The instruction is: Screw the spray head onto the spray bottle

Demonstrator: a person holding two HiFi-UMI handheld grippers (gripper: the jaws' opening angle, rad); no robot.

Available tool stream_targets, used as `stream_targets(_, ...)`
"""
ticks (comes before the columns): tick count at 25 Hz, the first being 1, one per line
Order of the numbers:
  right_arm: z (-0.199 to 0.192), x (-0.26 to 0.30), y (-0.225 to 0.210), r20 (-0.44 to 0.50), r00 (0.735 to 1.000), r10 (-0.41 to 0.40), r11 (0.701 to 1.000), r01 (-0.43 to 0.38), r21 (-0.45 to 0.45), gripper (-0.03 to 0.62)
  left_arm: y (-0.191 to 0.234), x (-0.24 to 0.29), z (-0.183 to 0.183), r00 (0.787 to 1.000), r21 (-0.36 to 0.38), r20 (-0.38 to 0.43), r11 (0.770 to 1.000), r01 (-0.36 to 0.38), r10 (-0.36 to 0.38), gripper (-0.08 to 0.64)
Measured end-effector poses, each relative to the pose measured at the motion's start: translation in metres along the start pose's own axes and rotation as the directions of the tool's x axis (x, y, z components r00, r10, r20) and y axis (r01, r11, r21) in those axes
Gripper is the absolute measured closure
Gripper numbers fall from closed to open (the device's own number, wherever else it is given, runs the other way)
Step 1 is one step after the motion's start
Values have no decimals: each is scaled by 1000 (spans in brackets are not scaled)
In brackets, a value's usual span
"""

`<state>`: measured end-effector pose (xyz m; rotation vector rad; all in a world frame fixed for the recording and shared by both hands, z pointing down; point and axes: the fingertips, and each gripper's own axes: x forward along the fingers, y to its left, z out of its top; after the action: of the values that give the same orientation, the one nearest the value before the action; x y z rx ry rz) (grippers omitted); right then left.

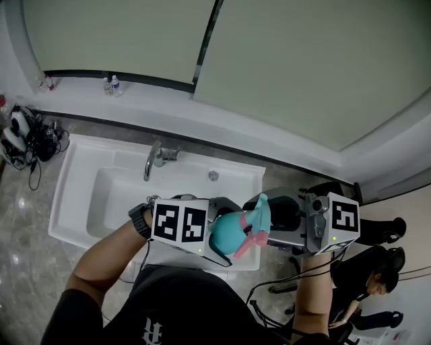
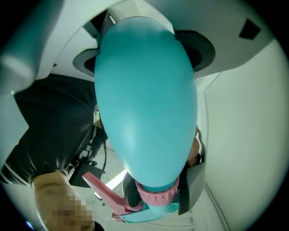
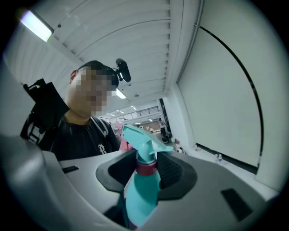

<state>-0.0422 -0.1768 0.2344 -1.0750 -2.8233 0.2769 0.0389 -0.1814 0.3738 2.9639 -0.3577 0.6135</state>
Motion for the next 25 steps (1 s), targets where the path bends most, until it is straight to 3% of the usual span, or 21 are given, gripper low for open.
stream_targets(3, -10, -7, -19, -74, 984, -164, 986, 166, 27, 449, 16, -2, -9, 997, -65, -29, 996, -67, 65, 109)
stream_targets(5, -16, -12, -36, -116, 947, -301, 951, 307, 38, 449, 30, -4, -16, 990, -119, -56, 983, -136, 130, 109)
stream_targets(9, -29, -21, -69, -144, 809, -569, 812, 581, 54, 449, 62, -7, -36, 945, -218, -129, 921, -322, 300, 109)
stream_targets(13, -40, -34, -93, -130, 664, -736, 655, 747, 110, 449, 86, -2, -51, 892, -290, -179, 844, -452, 416, 109)
stream_targets(16, -45, -40, -102, -108, 604, -790, 588, 795, 147, 449, 94, 2, -55, 889, -313, -185, 832, -458, 419, 109)
stream_targets(18, -45, -40, -102, -95, 596, -797, 581, 800, 150, 449, 94, 0, -57, 893, -297, -187, 843, -448, 408, 109)
stream_targets(20, -43, -36, -98, -82, 617, -782, 603, 784, 149, 448, 93, -3, -56, 900, -264, -178, 862, -433, 398, 109)
stream_targets(25, -37, -28, -79, -49, 735, -676, 721, 674, 159, 432, 82, -8, -40, 930, -192, -112, 911, -366, 350, 109)
